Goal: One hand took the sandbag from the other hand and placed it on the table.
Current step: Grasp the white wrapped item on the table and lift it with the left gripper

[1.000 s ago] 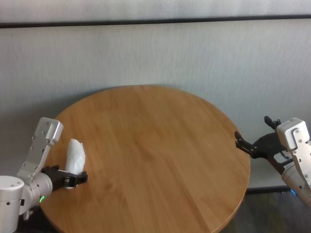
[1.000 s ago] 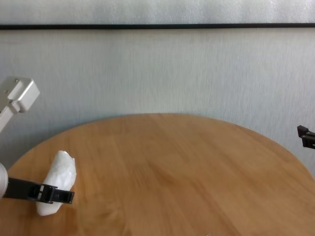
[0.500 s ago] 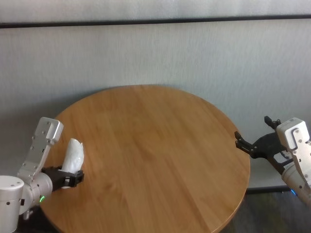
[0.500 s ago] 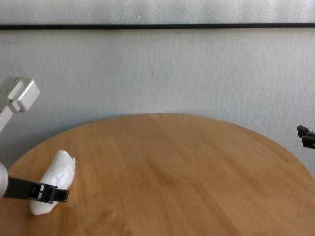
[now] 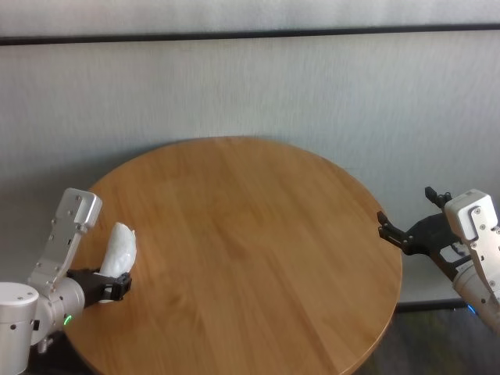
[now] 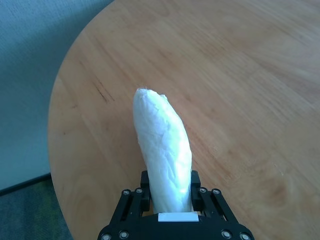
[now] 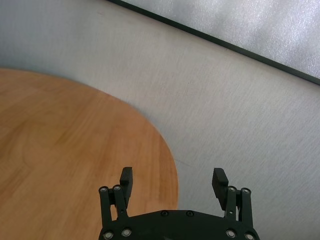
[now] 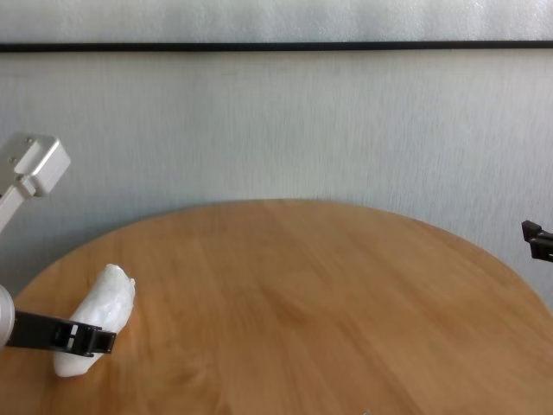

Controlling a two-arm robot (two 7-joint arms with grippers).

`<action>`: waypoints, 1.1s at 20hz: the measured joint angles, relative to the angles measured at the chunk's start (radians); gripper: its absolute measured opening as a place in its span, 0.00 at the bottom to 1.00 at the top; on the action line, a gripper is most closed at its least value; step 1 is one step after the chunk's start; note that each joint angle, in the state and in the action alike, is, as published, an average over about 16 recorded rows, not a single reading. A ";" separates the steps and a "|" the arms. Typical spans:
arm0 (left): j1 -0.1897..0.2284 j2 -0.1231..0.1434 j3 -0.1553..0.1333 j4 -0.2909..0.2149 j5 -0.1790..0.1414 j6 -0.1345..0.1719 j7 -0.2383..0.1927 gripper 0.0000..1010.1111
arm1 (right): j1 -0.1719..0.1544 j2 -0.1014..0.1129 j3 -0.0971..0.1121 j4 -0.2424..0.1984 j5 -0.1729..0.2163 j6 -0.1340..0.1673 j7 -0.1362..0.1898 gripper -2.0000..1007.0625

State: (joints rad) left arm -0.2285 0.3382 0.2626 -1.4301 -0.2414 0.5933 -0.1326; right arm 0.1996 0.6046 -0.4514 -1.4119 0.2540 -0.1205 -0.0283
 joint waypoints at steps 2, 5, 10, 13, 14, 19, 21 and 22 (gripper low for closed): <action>0.000 0.000 0.000 0.000 0.000 0.000 0.000 0.47 | 0.000 0.000 0.000 0.000 0.000 0.000 0.000 0.99; 0.000 0.000 0.000 0.000 0.000 0.000 0.000 0.44 | 0.000 0.000 0.000 0.000 0.000 0.000 0.000 0.99; 0.000 0.001 0.000 0.000 0.000 0.000 0.000 0.41 | 0.000 0.000 0.000 0.000 0.000 0.000 0.000 0.99; 0.000 0.001 0.000 0.000 0.000 0.000 0.000 0.40 | 0.000 0.000 0.000 0.000 0.000 0.000 0.000 0.99; 0.000 0.001 0.000 0.000 0.000 0.000 0.000 0.39 | 0.000 0.000 0.000 0.000 0.000 0.000 0.000 0.99; 0.000 0.001 0.000 0.000 0.000 0.000 0.000 0.38 | 0.000 0.000 0.000 0.000 0.000 0.000 0.000 0.99; 0.000 0.001 0.000 0.000 0.000 0.000 0.000 0.37 | 0.000 0.000 0.000 0.000 0.000 0.000 0.000 0.99; 0.000 0.001 0.000 0.000 0.000 0.000 0.000 0.37 | 0.000 0.000 0.000 0.000 0.000 0.000 0.000 0.99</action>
State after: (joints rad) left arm -0.2286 0.3389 0.2631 -1.4304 -0.2414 0.5933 -0.1326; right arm 0.1996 0.6046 -0.4514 -1.4119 0.2540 -0.1205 -0.0283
